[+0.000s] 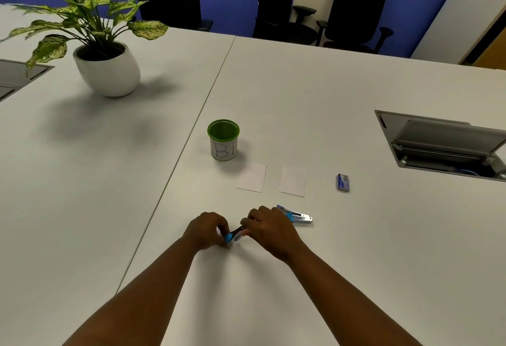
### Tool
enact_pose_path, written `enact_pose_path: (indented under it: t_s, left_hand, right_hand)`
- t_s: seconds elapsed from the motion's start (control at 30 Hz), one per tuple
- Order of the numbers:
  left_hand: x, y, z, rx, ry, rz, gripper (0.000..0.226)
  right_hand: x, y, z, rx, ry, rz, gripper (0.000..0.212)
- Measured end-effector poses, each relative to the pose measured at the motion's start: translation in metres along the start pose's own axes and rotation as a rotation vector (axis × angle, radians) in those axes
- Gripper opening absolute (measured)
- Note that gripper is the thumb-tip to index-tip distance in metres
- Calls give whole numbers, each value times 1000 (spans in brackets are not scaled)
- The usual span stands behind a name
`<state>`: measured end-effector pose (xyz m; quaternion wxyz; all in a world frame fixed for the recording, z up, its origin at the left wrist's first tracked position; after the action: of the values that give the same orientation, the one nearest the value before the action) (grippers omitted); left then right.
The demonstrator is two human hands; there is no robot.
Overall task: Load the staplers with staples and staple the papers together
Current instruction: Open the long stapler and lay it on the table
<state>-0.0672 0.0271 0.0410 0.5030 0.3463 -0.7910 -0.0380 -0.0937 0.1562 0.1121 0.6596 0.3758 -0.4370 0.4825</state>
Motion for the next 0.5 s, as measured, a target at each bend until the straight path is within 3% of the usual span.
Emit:
enact_pose_path:
  t_s: [0.13,0.2,0.37,0.5]
  left_hand:
    - [0,1,-1,-9,6,-24,17]
    - [1,3,-1,-31,-7,-68,18]
    - [7,0,-4,48,-150,-527,8]
    - [9,5,-11,56,-276,-701,12]
  right_hand:
    - [3,3,3,-68,-1,55,25]
    - [10,13,5,-201,-14,176,21]
    - [-1,55,-10,-706,-181,580,23]
    - [-14,64,-24,-857,-304,804,24]
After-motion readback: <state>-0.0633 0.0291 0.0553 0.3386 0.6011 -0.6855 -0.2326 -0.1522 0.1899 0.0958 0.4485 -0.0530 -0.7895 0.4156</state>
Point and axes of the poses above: each hand's wrist, its own z-axis towards the middle knuckle, its own x-axis out of the back of the hand, y = z × x, the point moved 7 cm from there along z, towards the middle knuckle, and after that the axes turned 9 degrees about x, right-handed, at the moved point
